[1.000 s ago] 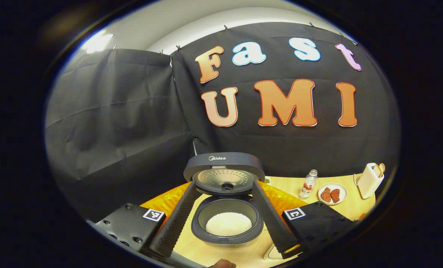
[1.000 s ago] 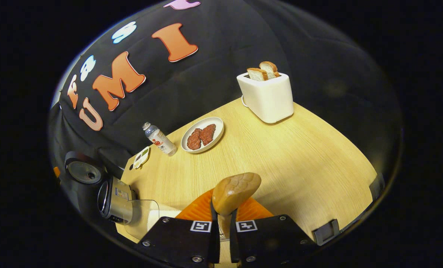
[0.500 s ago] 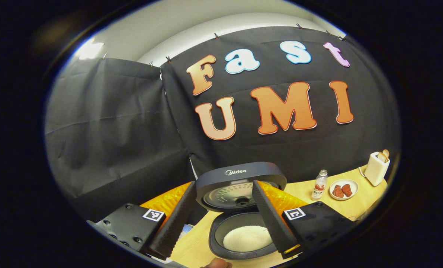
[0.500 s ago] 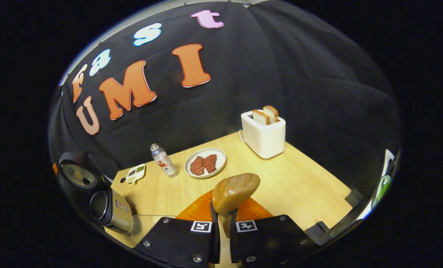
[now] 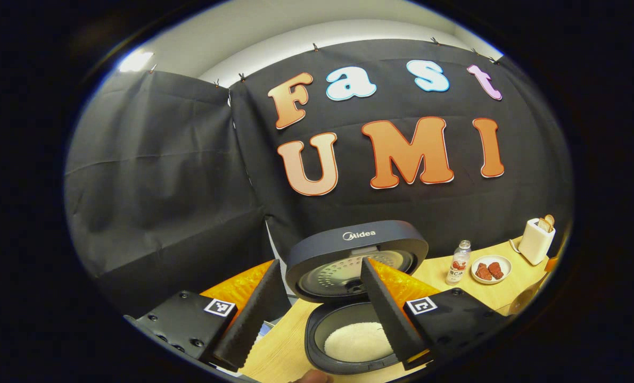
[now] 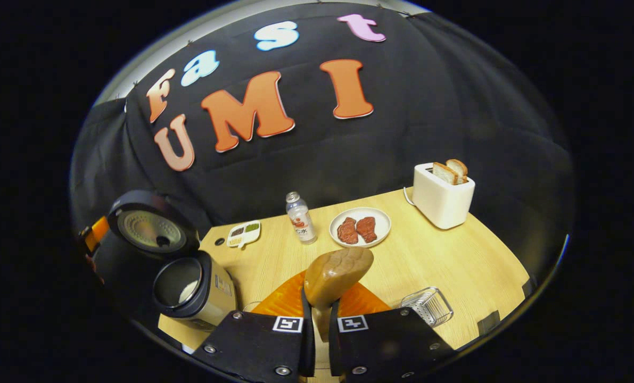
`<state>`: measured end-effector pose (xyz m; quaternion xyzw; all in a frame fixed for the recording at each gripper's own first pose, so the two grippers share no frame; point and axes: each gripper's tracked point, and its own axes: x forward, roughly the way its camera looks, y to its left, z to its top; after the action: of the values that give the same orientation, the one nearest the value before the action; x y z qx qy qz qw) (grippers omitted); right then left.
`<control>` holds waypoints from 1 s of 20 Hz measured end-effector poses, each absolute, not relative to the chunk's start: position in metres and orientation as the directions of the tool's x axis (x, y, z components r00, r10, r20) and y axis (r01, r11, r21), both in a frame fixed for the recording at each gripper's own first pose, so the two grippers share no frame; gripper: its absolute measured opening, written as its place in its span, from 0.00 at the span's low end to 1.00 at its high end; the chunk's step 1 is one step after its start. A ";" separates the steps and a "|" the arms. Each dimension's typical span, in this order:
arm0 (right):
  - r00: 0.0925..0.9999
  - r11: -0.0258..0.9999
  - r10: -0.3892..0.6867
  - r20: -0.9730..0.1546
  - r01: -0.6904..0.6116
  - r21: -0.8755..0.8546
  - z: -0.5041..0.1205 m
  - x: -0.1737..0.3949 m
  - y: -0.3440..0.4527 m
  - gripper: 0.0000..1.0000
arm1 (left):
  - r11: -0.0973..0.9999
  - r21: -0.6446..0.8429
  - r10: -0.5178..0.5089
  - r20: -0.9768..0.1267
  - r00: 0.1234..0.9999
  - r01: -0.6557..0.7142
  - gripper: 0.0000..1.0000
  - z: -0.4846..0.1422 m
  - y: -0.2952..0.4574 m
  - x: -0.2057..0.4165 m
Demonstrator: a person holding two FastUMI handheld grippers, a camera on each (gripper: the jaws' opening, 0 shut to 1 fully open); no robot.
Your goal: Close the left gripper, press the button to open the rice cooker; take a wooden spoon from the chopstick holder with the right hand, scoop a spoonful of rice and pour it into the rice cooker, then put the wooden spoon back into the chopstick holder.
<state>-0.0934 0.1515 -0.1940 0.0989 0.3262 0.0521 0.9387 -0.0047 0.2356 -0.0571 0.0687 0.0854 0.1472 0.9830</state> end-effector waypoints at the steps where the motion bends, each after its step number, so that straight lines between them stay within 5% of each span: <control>1: 0.779 0.982 0.159 -0.606 -0.059 0.182 -0.202 -0.094 0.159 0.10 | 0.947 0.159 0.301 -0.153 0.941 -0.278 0.98 -0.059 0.238 -0.005; 10: 0.815 0.957 0.073 -0.575 -0.219 -0.189 -0.260 -0.108 0.192 0.10 | 0.940 0.196 0.315 -0.188 0.930 -0.279 0.96 -0.080 0.264 -0.008; 20: 0.856 0.898 0.039 -0.516 -0.256 -0.357 -0.287 -0.123 0.210 0.08 | 0.947 0.222 0.276 -0.192 0.942 -0.233 1.00 -0.084 0.262 0.004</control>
<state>-0.1229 0.2101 -0.2866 -0.2115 0.2568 0.0784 0.9398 0.0042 0.2622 -0.0841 0.0984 0.1109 0.1298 0.9804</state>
